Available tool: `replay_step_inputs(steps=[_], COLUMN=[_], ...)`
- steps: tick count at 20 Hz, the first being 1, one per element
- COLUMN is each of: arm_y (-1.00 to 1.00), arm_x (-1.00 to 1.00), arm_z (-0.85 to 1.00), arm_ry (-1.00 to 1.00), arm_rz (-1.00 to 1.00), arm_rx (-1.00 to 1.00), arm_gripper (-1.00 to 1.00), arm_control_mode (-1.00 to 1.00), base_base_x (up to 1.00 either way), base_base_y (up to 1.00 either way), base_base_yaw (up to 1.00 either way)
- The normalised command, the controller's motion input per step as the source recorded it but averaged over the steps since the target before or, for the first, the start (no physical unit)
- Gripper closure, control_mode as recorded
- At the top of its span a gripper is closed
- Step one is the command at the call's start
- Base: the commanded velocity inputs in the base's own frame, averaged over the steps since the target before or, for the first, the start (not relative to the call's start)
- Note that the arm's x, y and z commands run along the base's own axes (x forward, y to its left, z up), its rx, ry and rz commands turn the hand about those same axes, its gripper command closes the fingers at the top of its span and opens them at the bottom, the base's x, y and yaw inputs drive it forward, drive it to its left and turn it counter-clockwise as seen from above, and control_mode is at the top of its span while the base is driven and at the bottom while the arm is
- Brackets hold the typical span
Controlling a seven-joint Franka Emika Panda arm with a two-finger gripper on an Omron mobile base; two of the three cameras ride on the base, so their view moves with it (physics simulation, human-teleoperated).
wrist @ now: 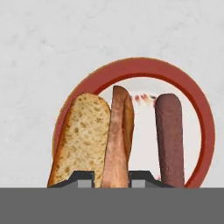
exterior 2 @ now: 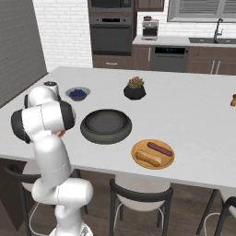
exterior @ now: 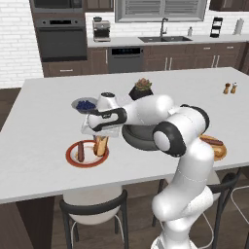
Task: Place one bun and one sausage from the bowl on each plate.
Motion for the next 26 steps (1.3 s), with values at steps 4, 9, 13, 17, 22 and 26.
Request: replay_step_inputs(steps=[4,9,13,17,22,26], arm_y=[0.59,0.3,0.42,0.11,0.0,-0.06], arm_x=[0.0,0.18,0.27,0.03,-0.12,-0.45], arm_z=[-0.42,-0.18,-0.29,-0.21,0.0,0.08], arm_ry=[0.05,0.01,0.0,0.0,0.0,-0.08], arm_rz=[0.1,0.03,0.0,0.0,0.0,0.0], arm_rx=[0.0,0.0,0.0,0.0,0.0,0.0], arm_gripper=[1.0,1.0,1.0,-1.0,-1.0,-1.0], arm_control_mode=[-1.0,-1.0,-1.0,-1.0,-1.0,-1.0], base_base_x=[0.0,0.0,0.0,0.0,0.0,0.0], base_base_y=[0.0,0.0,0.0,0.0,0.0,0.0], base_base_yaw=[0.0,0.0,0.0,0.0,0.0,0.0])
